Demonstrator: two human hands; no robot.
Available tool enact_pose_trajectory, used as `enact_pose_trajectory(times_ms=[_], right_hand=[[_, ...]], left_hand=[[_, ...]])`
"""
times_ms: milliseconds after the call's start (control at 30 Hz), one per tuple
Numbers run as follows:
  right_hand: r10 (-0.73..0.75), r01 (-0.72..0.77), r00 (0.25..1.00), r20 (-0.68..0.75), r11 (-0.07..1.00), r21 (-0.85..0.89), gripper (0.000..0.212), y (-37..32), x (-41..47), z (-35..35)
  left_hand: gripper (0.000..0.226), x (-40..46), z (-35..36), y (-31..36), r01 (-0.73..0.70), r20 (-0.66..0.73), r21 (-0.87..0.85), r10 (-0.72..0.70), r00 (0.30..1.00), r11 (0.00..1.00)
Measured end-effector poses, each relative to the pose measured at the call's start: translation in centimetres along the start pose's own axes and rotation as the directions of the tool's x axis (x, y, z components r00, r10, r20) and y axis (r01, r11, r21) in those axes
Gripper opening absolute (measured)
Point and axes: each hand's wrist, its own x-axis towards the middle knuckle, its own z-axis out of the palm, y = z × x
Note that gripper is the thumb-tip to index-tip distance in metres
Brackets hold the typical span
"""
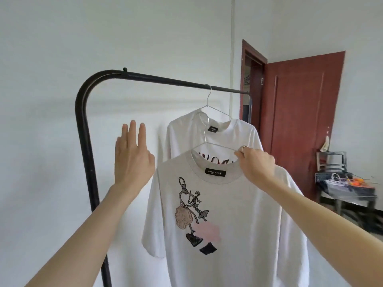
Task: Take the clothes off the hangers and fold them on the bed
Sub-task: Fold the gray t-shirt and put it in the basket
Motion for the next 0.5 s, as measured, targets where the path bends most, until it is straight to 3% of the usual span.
enact_pose_trajectory(times_ms=[133,267,500], right_hand=[[0.101,-0.099,0.995,0.011,0.991,-0.091,0.034,2.5,-6.6,-3.3],[0.283,-0.272,0.959,0.033,0.943,-0.191,0.031,6.2,-14.8,-9.3],[0.489,-0.519,0.855,-0.176,0.788,-0.330,0.034,12.1,-26.7,-24.0]], left_hand=[[0.057,-4.6,1.3,2.8,-0.118,0.181,-0.262,0.169,0.969,0.958],[0.052,-10.6,1.1,7.6,-0.166,0.296,-0.506,0.351,0.888,0.847],[0.048,-17.4,-3.3,19.6,-0.196,0.262,-0.774,0.585,0.767,0.603]])
